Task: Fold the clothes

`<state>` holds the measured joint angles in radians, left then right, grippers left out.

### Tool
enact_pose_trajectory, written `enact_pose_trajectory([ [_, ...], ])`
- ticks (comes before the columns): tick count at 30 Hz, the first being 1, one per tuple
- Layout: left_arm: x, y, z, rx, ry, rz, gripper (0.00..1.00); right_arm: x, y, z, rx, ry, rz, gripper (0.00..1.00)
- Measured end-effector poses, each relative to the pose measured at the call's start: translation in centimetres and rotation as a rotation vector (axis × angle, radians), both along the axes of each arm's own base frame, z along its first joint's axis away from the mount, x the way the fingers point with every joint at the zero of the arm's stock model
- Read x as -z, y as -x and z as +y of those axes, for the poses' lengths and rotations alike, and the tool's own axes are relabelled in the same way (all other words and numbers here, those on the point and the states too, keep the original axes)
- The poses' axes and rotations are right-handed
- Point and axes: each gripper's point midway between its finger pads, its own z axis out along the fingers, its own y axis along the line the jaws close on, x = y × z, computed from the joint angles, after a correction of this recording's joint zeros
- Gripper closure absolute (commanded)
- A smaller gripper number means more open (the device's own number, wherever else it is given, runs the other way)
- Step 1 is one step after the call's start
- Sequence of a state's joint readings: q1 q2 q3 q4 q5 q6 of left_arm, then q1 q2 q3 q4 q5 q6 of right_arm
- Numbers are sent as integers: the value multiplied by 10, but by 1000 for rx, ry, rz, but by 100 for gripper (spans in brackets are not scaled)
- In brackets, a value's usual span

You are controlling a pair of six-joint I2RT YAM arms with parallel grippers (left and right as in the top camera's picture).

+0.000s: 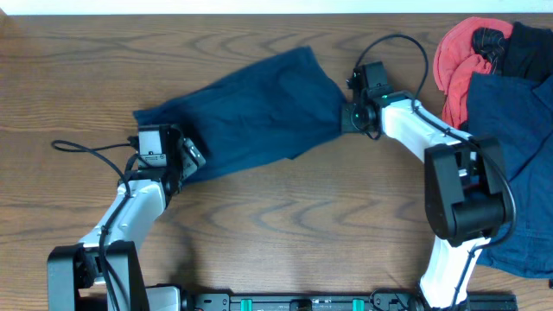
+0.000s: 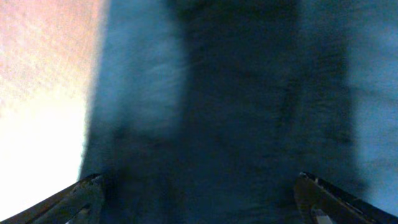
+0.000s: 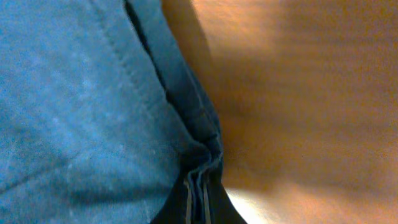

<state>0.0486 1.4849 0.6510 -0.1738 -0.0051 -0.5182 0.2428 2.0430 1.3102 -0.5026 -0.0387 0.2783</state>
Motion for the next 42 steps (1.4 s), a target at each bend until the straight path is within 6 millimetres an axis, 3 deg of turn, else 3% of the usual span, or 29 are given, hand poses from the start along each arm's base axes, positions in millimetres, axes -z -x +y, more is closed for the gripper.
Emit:
enact_pose_trajectory([
  [5, 10, 21, -11, 29, 52, 93, 2, 1, 30, -35, 125, 87, 135, 99],
  [10, 3, 21, -22, 83, 92, 78, 2, 1, 41, -52, 205, 135, 176, 95],
  [12, -9, 18, -23, 99, 88, 37, 2, 0, 44, -58, 222, 157, 183, 88],
  [16, -43, 16, -26, 125, 87, -63, 2, -5, 52, -72, 258, 198, 192, 46],
  [17, -52, 15, -25, 131, 81, -93, 2, -8, 53, -76, 266, 201, 185, 37],
  [18, -62, 13, -25, 138, 74, -127, 2, -14, 54, -78, 273, 201, 173, 33],
  [23, -90, -3, -20, 147, 47, -262, 2, -81, 31, -80, 268, 159, -45, 36],
  [26, -80, -15, -9, 124, 44, -265, 2, -122, 26, -79, 260, 131, -156, 36],
  [28, -67, -23, -3, 111, 59, -252, 2, -134, 27, -78, 249, 121, -185, 36],
  [35, -11, -47, 5, 126, 263, -236, 2, -130, 35, -75, 218, 120, -149, 37],
  [38, -6, -55, -5, 179, 341, -257, 1, -130, 35, -73, 212, 106, -146, 38],
  [40, -7, -59, -13, 211, 387, -266, 11, -131, 33, -69, 200, 93, -153, 38],
  [42, -5, -61, -24, 246, 435, -265, 30, -132, 30, -64, 178, 77, -165, 39],
])
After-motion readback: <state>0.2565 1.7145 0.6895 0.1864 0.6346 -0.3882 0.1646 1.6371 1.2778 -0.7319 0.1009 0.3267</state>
